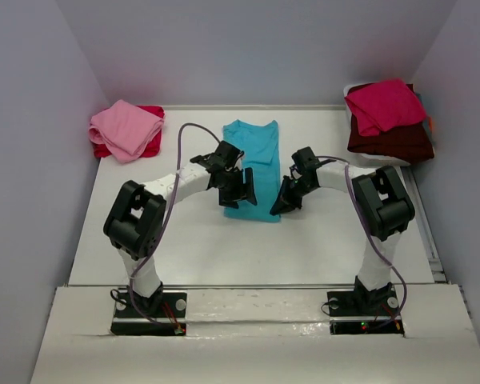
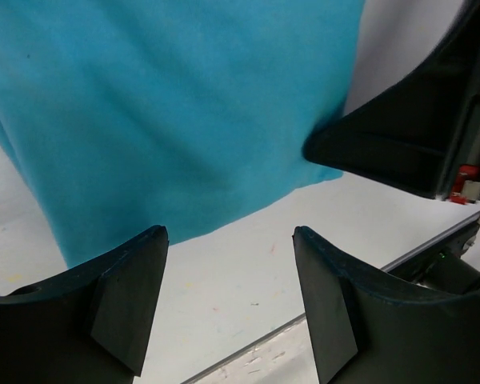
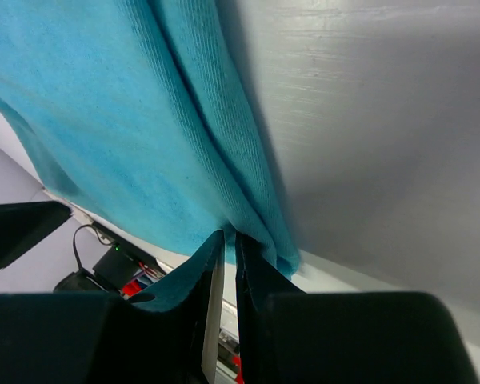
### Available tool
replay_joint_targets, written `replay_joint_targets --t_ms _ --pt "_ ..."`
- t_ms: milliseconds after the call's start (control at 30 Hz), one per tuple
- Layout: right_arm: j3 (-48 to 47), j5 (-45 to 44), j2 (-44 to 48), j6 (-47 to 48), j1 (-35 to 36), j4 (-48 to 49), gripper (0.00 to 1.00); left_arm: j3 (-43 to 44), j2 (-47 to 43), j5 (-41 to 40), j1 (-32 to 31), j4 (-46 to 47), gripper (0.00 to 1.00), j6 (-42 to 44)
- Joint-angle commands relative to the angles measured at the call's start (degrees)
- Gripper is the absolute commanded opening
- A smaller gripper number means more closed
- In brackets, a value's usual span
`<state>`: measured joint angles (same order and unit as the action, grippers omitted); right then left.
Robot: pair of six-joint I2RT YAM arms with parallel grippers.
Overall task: Fold and stack the t-shirts
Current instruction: Grab one side of the 2/3 rectangular tshirt with both arms
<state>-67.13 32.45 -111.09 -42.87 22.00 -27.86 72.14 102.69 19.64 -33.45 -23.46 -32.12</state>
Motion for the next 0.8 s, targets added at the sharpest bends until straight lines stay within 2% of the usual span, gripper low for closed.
replay_joint_targets --t_ms 0,333,567,767 --pt "0.3 0.0 -0.5 0.5 0.6 2.2 0.17 -4.7 -1.0 0.3 0.2 1.8 0.75 -0.7" --pt "1.1 -0.1 -0.2 0.4 0.6 2.3 0.16 -11.7 3.2 1.0 -0.3 7.0 0.75 -1.5" --pt "1.3 -0.3 0.2 0.9 0.6 1.8 0.16 -10.2 3.6 0.8 -0.3 7.0 0.75 -1.2" --pt "1.6 -1.5 1.0 1.4 0.6 1.1 0.16 -8.2 0.8 -2.8 -0.3 2.5 0.75 0.0"
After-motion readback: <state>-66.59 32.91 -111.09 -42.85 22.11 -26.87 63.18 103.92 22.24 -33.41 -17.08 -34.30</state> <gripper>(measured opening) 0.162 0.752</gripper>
